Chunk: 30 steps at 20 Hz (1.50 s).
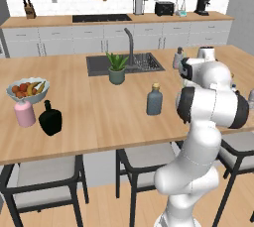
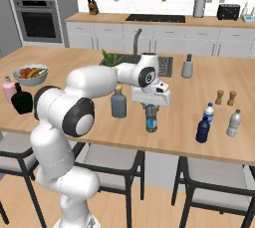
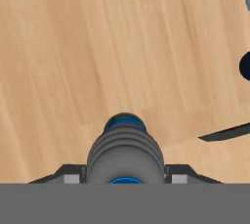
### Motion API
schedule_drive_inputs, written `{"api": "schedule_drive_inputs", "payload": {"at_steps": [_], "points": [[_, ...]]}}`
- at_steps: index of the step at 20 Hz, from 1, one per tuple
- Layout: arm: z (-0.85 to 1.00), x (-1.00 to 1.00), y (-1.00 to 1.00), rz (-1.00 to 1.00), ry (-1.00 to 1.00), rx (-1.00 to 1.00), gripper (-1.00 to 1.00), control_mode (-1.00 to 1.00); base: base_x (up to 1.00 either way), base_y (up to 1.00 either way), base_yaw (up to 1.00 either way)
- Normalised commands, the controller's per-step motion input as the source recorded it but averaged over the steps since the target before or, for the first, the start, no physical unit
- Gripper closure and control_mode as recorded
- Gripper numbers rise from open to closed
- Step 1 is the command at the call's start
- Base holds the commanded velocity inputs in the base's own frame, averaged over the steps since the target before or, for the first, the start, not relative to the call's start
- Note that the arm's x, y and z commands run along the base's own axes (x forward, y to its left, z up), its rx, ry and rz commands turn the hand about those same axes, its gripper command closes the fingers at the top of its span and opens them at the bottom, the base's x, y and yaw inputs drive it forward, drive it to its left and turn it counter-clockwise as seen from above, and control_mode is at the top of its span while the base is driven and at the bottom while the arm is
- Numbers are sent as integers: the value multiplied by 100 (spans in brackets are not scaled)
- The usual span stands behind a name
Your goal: Move the plastic bottles in the middle to the plastics group, and the glass bottles in the middle to the glass group.
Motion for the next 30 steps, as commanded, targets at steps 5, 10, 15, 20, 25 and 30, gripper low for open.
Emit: {"api": "schedule_drive_inputs", "payload": {"at_steps": [5, 10, 15, 20, 25, 30], "points": [[13, 0, -96, -5, 1, 0, 100, -100, 0, 0, 0], [-2, -2, -60, 0, -8, 0, 100, -100, 0, 0, 0], [-47, -15, -14, 1, -24, 0, 100, -100, 0, 0, 0], [-13, 8, -4, 7, -18, 0, 100, -100, 0, 0, 0], [-1, 31, -11, 4, -1, 0, 100, -100, 0, 0, 0], [-4, 15, -37, 0, 4, 0, 100, -100, 0, 0, 0]]}}
